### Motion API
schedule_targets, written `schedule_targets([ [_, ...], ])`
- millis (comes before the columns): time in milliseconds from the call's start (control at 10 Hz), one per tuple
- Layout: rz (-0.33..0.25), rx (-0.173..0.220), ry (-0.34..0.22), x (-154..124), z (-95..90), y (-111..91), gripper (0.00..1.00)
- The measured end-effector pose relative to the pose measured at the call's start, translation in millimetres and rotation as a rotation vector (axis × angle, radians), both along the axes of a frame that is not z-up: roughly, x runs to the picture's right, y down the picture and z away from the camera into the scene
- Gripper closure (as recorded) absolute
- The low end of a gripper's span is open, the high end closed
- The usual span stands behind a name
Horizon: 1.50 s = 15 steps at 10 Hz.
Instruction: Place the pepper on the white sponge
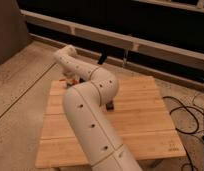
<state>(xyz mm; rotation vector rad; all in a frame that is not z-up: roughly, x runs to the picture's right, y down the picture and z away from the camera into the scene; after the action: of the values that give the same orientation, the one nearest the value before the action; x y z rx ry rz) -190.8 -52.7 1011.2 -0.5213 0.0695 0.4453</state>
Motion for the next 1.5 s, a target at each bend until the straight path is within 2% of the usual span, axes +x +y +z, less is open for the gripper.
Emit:
schedule_targets([
  [500, 0.001, 0.001, 0.001, 0.3, 0.0, -0.4, 0.98],
  [600, 0.001, 0.001, 0.001, 0.2, 0.0, -0.4, 0.92],
  [900, 0.001, 0.001, 0.001, -0.1, 0.0, -0.3, 0.60],
  [1300, 0.000, 0.001, 0.001, -0.1, 0.0, -0.2, 0.25],
  [1500, 0.000, 0.001, 0.001, -0.1, 0.0, -0.1, 0.20],
])
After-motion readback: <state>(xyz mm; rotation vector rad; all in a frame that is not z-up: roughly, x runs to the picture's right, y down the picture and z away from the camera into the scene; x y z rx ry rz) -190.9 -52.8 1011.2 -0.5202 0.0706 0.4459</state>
